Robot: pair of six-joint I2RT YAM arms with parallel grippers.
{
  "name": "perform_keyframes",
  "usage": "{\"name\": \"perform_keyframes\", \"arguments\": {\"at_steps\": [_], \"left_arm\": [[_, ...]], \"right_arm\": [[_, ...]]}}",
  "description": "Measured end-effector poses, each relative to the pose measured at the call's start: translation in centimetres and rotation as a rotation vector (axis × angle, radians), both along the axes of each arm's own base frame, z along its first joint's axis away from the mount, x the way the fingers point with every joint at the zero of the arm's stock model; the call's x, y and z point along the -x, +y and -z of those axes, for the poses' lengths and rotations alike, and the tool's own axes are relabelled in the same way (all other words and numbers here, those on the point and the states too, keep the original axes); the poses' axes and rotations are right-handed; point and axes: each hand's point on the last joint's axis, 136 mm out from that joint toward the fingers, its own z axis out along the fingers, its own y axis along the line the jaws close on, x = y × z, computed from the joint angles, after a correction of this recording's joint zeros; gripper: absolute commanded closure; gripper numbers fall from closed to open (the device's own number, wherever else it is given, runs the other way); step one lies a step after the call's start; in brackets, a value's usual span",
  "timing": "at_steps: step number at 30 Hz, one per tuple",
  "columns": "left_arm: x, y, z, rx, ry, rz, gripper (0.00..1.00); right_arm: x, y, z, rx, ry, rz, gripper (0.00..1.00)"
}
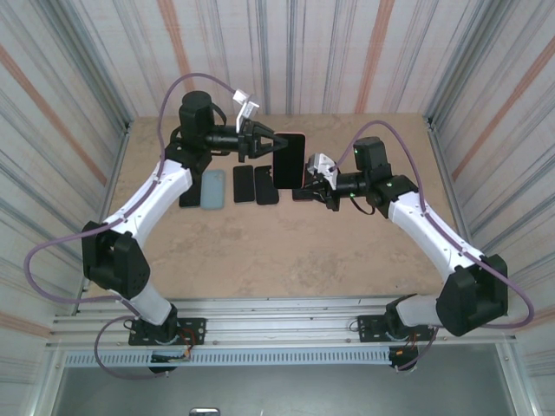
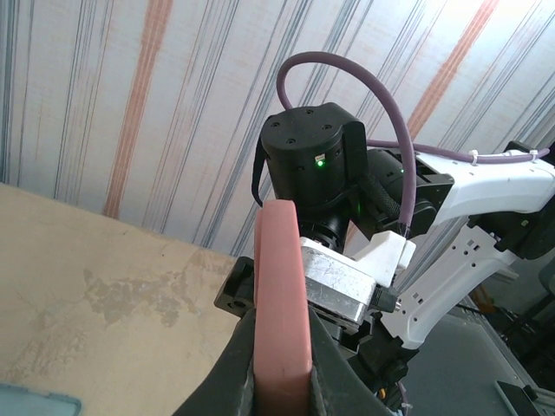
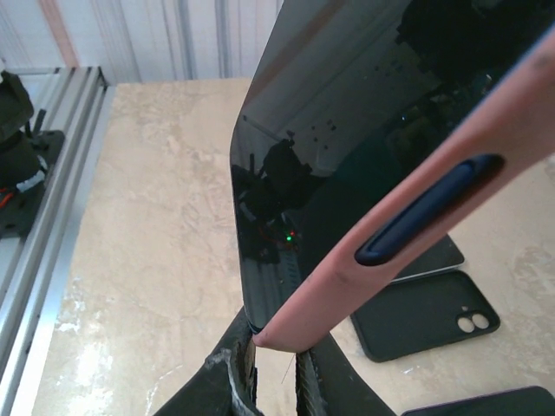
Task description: Take the phone out of the phone case
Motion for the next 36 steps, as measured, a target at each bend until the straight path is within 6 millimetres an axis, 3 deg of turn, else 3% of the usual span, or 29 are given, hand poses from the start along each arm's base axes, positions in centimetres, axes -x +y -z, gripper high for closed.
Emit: {"name": "perform_keyframes", "arguments": {"at_steps": [11,19,30,36], "left_arm": [[-0.1,-0.1,-0.3,0.004,-0.001,-0.013,1.0],[1.8,-0.7,-1.1,0.008,0.036,0.043,1.0],[2.0,-0.5,-1.7,0.015,0.021,0.035,1.0],[2.3,-0.8,-1.2,0.004,0.044,0.046,1.0]], "right_arm": [[-0.5,-0.1,0.1,-0.009,-0.03,0.025,0.84],[-2.0,-0.5,-0.2,-0.005,-0.111,0.092,0.82],[-0.7,-0.5,-1.4,-0.076,-0.05,0.065,0.7],[0.2,-0.1,-3.7,-0.155,-0.061,0.02,0.69]]}}
